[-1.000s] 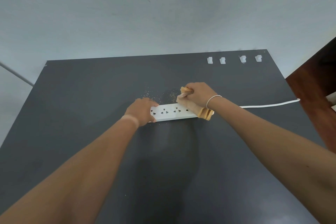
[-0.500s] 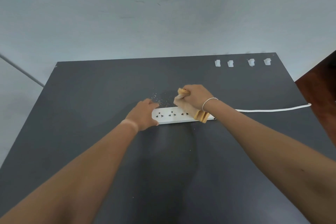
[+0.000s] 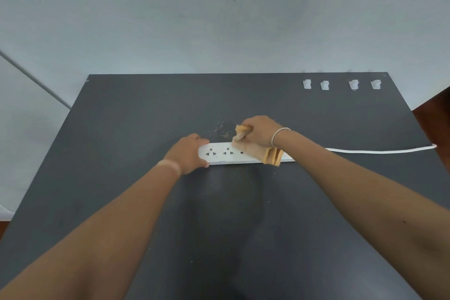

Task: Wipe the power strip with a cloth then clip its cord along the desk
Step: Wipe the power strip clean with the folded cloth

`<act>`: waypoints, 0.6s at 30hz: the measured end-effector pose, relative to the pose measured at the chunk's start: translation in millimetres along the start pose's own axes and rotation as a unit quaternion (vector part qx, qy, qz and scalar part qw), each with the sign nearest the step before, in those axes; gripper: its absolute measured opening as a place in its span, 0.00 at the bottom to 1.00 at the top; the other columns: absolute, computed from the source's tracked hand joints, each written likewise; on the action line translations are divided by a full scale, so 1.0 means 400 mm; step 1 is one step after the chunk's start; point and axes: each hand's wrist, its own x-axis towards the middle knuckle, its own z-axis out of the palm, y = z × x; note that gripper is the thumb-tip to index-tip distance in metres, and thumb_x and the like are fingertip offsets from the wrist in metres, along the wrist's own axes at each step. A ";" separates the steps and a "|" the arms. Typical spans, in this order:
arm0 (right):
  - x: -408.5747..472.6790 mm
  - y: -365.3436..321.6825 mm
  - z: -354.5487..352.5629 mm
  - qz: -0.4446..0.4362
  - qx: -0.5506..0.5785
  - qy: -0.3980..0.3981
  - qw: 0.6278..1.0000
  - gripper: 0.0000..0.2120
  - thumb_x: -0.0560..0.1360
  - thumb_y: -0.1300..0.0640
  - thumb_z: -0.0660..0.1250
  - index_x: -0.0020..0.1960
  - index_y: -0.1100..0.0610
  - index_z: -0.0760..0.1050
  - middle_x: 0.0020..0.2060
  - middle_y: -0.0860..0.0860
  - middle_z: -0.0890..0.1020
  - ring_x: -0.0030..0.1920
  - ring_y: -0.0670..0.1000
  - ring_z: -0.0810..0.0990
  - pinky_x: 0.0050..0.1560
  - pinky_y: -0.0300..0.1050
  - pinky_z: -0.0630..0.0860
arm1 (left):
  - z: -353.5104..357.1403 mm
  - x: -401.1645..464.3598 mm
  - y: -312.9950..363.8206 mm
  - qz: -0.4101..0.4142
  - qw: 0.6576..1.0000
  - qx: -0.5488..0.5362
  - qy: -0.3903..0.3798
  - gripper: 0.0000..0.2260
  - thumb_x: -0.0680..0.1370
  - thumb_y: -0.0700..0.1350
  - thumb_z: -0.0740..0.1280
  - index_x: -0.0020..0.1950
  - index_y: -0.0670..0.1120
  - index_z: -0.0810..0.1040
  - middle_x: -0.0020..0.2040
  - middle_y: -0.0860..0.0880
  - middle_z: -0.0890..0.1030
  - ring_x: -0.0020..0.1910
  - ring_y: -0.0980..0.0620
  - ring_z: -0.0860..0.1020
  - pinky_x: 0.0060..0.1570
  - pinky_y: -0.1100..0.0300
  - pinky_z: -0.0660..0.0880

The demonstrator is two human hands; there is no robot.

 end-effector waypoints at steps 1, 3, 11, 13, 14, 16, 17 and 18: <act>-0.002 -0.004 0.001 -0.008 -0.015 -0.031 0.999 0.06 0.74 0.58 0.62 0.39 0.56 0.71 0.39 0.50 0.73 0.42 0.53 0.71 0.38 0.42 0.66 | 0.000 0.000 0.000 -0.001 1.000 -0.002 -0.001 0.29 0.72 0.46 0.71 0.71 0.48 0.67 0.67 0.48 0.70 0.66 0.46 0.69 0.65 0.52 0.69; 0.001 -0.003 -0.003 -0.004 -0.035 -0.013 0.999 0.06 0.74 0.57 0.61 0.39 0.55 0.72 0.40 0.51 0.74 0.42 0.53 0.72 0.40 0.44 0.67 | -0.001 0.002 -0.001 0.002 1.000 0.000 0.001 0.29 0.71 0.46 0.72 0.71 0.48 0.68 0.67 0.48 0.70 0.66 0.46 0.69 0.65 0.52 0.69; -0.007 0.003 0.007 -0.008 -0.056 0.017 0.998 0.07 0.74 0.59 0.59 0.47 0.59 0.75 0.49 0.56 0.80 0.49 0.57 0.75 0.45 0.46 0.69 | -0.003 0.002 -0.001 0.002 1.000 -0.012 -0.002 0.29 0.71 0.46 0.72 0.71 0.48 0.68 0.67 0.48 0.70 0.66 0.47 0.69 0.65 0.53 0.68; -0.002 0.008 -0.005 -0.014 -0.040 0.074 0.996 0.07 0.74 0.60 0.59 0.46 0.57 0.76 0.50 0.56 0.79 0.51 0.58 0.75 0.50 0.48 0.71 | -0.002 0.000 -0.002 0.000 1.000 -0.015 0.001 0.29 0.71 0.45 0.72 0.71 0.48 0.68 0.67 0.48 0.70 0.66 0.47 0.69 0.65 0.53 0.69; -0.001 0.003 -0.005 -0.028 -0.019 0.061 0.998 0.06 0.74 0.60 0.60 0.43 0.56 0.75 0.47 0.56 0.79 0.49 0.57 0.75 0.50 0.48 0.70 | -0.001 0.001 -0.003 0.000 1.000 -0.016 0.001 0.29 0.71 0.45 0.72 0.71 0.48 0.68 0.67 0.48 0.70 0.66 0.47 0.69 0.65 0.54 0.69; -0.007 -0.016 0.012 -0.049 -0.011 -0.010 0.999 0.06 0.73 0.59 0.62 0.38 0.54 0.73 0.43 0.54 0.77 0.44 0.55 0.72 0.47 0.46 0.69 | 0.000 0.000 -0.004 0.000 1.000 -0.017 0.001 0.30 0.72 0.46 0.72 0.72 0.48 0.67 0.68 0.48 0.69 0.67 0.47 0.69 0.65 0.54 0.68; -0.007 -0.020 0.023 -0.054 -0.028 -0.021 0.998 0.06 0.74 0.58 0.63 0.38 0.53 0.73 0.42 0.53 0.77 0.44 0.54 0.72 0.47 0.46 0.69 | 0.001 -0.001 -0.004 0.000 1.000 -0.017 0.002 0.30 0.72 0.46 0.72 0.72 0.48 0.66 0.68 0.48 0.69 0.67 0.46 0.69 0.66 0.53 0.68; -0.002 -0.020 0.028 -0.052 -0.049 -0.006 0.997 0.05 0.74 0.58 0.62 0.39 0.52 0.74 0.43 0.52 0.76 0.45 0.54 0.72 0.48 0.47 0.69 | 0.002 -0.001 -0.005 0.001 1.000 -0.016 0.002 0.30 0.72 0.46 0.72 0.72 0.48 0.66 0.68 0.48 0.69 0.67 0.46 0.69 0.66 0.53 0.68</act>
